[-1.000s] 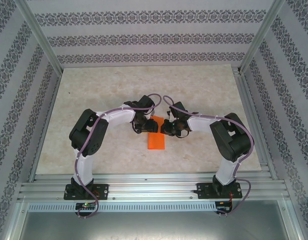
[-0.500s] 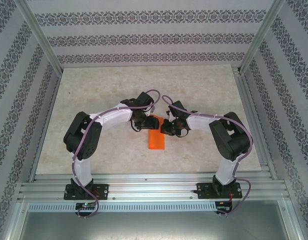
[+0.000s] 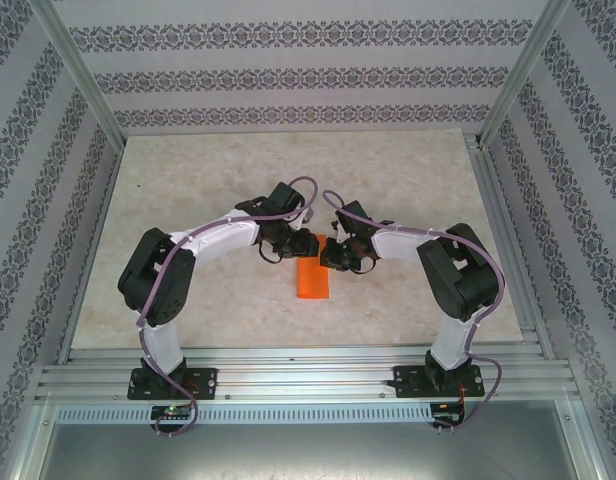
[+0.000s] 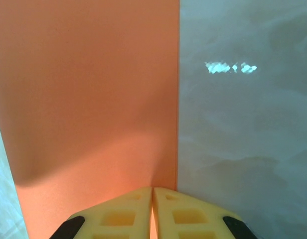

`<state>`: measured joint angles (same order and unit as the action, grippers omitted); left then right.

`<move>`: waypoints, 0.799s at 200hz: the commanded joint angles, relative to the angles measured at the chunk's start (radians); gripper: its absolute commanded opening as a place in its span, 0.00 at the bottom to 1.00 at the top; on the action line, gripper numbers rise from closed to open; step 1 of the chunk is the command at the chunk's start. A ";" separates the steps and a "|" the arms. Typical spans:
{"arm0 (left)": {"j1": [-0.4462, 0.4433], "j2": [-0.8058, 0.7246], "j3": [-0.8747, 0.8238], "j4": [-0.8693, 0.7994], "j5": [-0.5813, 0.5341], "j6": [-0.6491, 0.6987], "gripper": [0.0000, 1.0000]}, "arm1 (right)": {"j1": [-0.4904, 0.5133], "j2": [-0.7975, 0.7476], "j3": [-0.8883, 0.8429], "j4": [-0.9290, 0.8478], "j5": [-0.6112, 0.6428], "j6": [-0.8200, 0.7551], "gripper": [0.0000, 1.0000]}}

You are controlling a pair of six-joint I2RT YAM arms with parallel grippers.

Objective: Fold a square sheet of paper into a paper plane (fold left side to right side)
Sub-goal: Hold the square sheet of paper at the center of the table.

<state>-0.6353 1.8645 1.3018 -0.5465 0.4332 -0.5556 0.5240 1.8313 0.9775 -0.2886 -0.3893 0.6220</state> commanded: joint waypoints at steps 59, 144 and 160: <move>0.007 0.075 -0.025 0.012 -0.054 0.012 0.29 | 0.016 0.043 0.000 -0.074 0.082 -0.034 0.11; 0.008 0.115 -0.048 -0.005 -0.097 0.032 0.28 | 0.013 0.051 0.002 -0.097 0.099 -0.048 0.11; 0.007 0.119 -0.054 -0.008 -0.104 0.036 0.27 | 0.013 0.051 0.002 -0.101 0.100 -0.048 0.11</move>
<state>-0.6353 1.9640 1.2675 -0.5438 0.3561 -0.5499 0.5285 1.8347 0.9886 -0.3077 -0.3702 0.5991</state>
